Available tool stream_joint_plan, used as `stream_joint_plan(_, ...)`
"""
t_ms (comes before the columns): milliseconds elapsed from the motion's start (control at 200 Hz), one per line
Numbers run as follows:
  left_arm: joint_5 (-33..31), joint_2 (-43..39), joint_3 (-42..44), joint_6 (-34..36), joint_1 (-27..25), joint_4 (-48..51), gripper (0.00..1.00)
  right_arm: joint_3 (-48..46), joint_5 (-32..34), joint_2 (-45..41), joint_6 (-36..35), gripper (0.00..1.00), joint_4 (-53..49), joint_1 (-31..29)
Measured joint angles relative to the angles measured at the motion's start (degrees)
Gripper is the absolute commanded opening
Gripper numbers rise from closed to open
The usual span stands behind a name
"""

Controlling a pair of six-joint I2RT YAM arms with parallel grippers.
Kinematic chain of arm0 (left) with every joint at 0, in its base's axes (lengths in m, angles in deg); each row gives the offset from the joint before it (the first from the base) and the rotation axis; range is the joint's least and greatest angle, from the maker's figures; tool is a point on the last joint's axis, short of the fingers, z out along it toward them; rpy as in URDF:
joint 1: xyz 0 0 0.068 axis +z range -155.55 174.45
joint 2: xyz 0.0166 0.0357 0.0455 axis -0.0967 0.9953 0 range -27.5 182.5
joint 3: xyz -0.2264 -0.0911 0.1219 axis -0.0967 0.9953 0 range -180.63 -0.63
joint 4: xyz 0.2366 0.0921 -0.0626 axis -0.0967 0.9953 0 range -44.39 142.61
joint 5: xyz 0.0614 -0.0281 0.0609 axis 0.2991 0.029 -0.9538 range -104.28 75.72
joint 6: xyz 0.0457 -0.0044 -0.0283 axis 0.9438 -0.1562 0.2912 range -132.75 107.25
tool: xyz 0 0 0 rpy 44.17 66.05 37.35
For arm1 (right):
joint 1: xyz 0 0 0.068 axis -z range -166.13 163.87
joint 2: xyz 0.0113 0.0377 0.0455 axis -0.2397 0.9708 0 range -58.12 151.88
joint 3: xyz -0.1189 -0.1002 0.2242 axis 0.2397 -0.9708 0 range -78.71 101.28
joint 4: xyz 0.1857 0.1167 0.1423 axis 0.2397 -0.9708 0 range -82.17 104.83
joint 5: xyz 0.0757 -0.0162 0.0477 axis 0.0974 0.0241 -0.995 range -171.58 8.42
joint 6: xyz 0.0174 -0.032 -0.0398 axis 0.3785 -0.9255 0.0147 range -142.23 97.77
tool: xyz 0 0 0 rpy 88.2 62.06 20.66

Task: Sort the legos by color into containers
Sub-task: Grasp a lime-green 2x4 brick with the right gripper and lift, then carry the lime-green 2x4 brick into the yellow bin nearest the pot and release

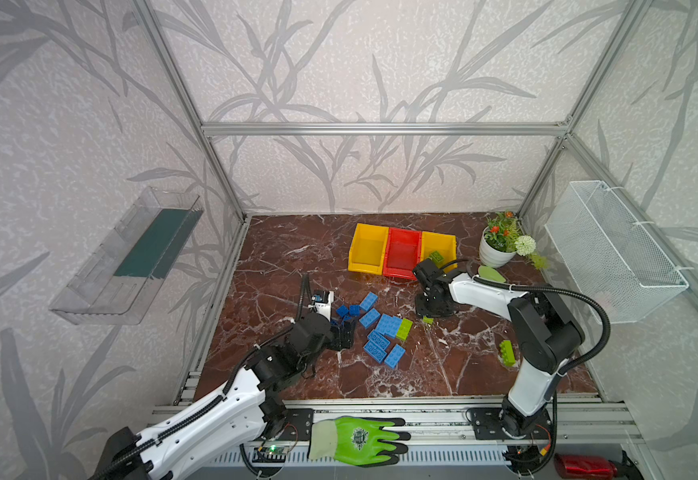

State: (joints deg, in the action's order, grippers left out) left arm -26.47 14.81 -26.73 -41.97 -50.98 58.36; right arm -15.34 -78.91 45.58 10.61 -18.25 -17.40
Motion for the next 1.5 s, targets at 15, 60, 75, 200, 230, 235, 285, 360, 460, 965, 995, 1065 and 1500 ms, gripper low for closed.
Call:
stream_joint_plan(15,0.0,0.0,0.0,0.1,0.0,0.0,0.93,0.0,0.1,0.0,0.0,0.47,0.0,0.0)
stream_joint_plan(60,0.0,0.0,0.0,0.1,0.0,0.0,0.94,0.0,0.3,0.0,0.2,0.38,0.0,0.0)
stream_joint_plan(75,0.0,0.0,0.0,0.2,0.0,0.0,0.94,0.0,0.3,0.0,0.3,0.36,0.0,0.0)
stream_joint_plan(200,-0.1,0.6,0.0,0.3,0.0,-0.7,0.93,-0.1,0.5,0.0,0.3,0.26,-0.1,0.2)
stream_joint_plan(230,-0.1,0.8,0.0,0.3,0.0,-0.9,0.94,-0.1,0.4,-0.1,0.2,0.25,-0.1,0.2)
stream_joint_plan(235,-0.1,0.9,0.0,0.3,0.0,-0.9,0.94,-0.1,0.4,-0.1,0.2,0.25,-0.1,0.2)
stream_joint_plan(285,-0.1,1.3,0.0,0.5,0.0,-1.2,0.94,-0.1,0.4,-0.2,0.1,0.25,-0.3,0.3)
stream_joint_plan(360,-0.1,2.0,0.0,0.8,0.0,-1.3,0.93,0.0,0.5,-0.7,-0.2,0.24,-1.0,0.5)
stream_joint_plan(460,0.0,3.1,-0.1,1.2,0.0,-1.6,0.94,1.5,0.6,-1.9,-1.3,0.24,-3.0,1.2)
stream_joint_plan(965,1.4,14.6,-7.9,2.9,0.0,-4.8,0.94,29.9,1.1,6.7,-8.2,0.25,-7.6,11.7)
stream_joint_plan(995,1.6,15.5,-8.5,3.1,0.0,-4.9,0.94,31.3,1.1,8.1,-8.4,0.25,-7.9,11.9)
stream_joint_plan(1065,1.8,17.9,-10.0,3.6,0.0,-5.2,0.94,34.4,0.7,11.6,-8.9,0.25,-8.6,12.5)
stream_joint_plan(1500,1.6,25.9,-16.7,5.7,0.0,-5.9,0.94,48.7,0.8,22.7,-10.9,0.59,-14.2,14.0)
